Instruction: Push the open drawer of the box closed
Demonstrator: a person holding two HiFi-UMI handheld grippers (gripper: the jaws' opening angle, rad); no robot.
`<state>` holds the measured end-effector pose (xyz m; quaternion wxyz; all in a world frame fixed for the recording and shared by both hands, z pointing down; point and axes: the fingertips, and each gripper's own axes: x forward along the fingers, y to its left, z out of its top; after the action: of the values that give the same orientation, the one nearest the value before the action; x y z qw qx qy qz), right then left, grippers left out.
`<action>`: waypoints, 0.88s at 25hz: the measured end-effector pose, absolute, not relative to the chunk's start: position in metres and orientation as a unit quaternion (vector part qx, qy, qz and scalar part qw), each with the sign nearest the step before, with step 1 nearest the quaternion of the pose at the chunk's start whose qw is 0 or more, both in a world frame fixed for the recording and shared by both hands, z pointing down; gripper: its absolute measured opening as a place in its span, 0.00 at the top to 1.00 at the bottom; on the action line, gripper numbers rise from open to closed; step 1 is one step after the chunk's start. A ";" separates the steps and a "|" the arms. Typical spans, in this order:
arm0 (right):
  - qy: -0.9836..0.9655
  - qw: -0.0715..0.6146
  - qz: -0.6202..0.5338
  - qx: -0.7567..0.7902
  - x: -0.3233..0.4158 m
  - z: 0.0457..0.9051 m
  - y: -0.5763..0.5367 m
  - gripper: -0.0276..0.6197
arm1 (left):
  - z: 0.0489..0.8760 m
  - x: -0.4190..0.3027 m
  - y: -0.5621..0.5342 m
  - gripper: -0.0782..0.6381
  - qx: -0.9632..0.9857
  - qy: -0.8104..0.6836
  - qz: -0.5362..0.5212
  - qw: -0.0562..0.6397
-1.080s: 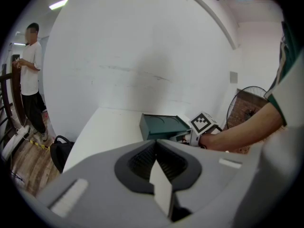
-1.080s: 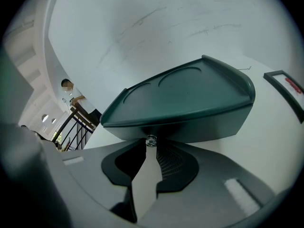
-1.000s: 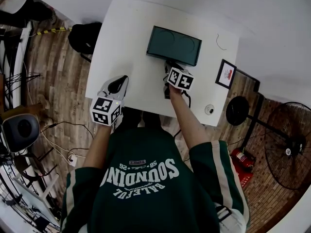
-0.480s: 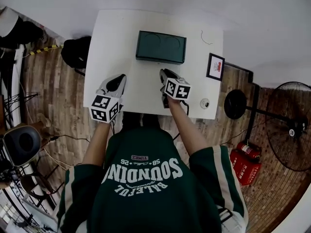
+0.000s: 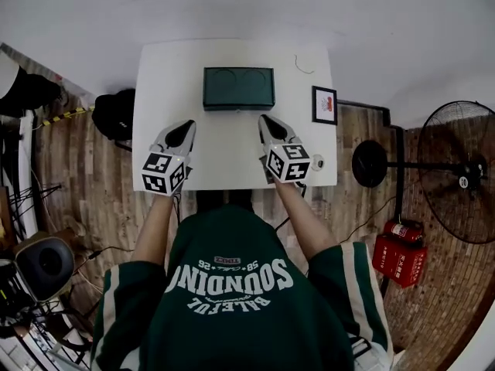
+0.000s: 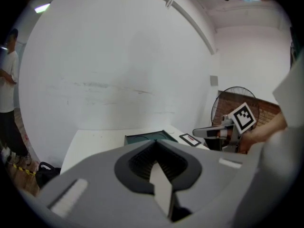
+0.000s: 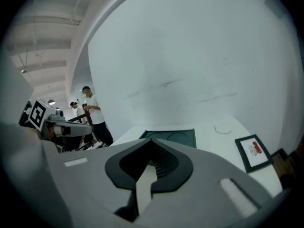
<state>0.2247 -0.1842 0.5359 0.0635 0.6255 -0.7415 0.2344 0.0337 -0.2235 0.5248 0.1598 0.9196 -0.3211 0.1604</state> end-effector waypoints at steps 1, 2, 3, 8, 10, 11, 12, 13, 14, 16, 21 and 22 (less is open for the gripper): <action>-0.745 0.058 0.218 0.628 0.225 0.525 -0.181 0.95 | 0.522 0.035 -0.224 0.82 0.921 -0.320 0.159 0.157; -0.748 0.054 0.202 0.630 0.226 0.514 -0.179 0.95 | 0.519 0.036 -0.224 0.82 0.922 -0.319 0.157 0.154; -0.750 0.049 0.187 0.632 0.227 0.503 -0.177 0.95 | 0.516 0.038 -0.225 0.82 0.923 -0.317 0.155 0.151; -0.755 0.040 0.153 0.637 0.228 0.478 -0.170 0.95 | 0.501 0.045 -0.226 0.82 0.928 -0.314 0.142 0.139; -0.754 0.040 0.150 0.638 0.229 0.476 -0.168 0.95 | 0.498 0.046 -0.226 0.82 0.929 -0.314 0.139 0.136; -0.754 0.040 0.148 0.638 0.229 0.475 -0.167 0.95 | 0.496 0.046 -0.226 0.82 0.930 -0.314 0.137 0.135; -0.754 0.039 0.145 0.639 0.228 0.474 -0.167 0.95 | 0.495 0.046 -0.227 0.82 0.930 -0.314 0.136 0.134; -0.755 0.040 0.142 0.640 0.228 0.473 -0.167 0.95 | 0.495 0.046 -0.227 0.82 0.930 -0.314 0.135 0.132; -0.755 0.040 0.139 0.640 0.228 0.472 -0.169 0.95 | 0.495 0.046 -0.228 0.82 0.931 -0.314 0.135 0.132; -0.755 0.040 0.137 0.640 0.228 0.472 -0.171 0.95 | 0.495 0.046 -0.231 0.82 0.930 -0.314 0.135 0.131; -0.756 0.037 0.136 0.639 0.229 0.469 -0.171 0.95 | 0.493 0.045 -0.230 0.82 0.930 -0.317 0.131 0.131; -0.756 0.036 0.136 0.639 0.229 0.469 -0.170 0.95 | 0.493 0.045 -0.230 0.82 0.930 -0.317 0.131 0.131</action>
<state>0.2291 -0.1700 0.4692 0.0363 0.6391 -0.7562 0.1359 0.0450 -0.2296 0.4925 0.1308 0.9301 -0.3175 0.1308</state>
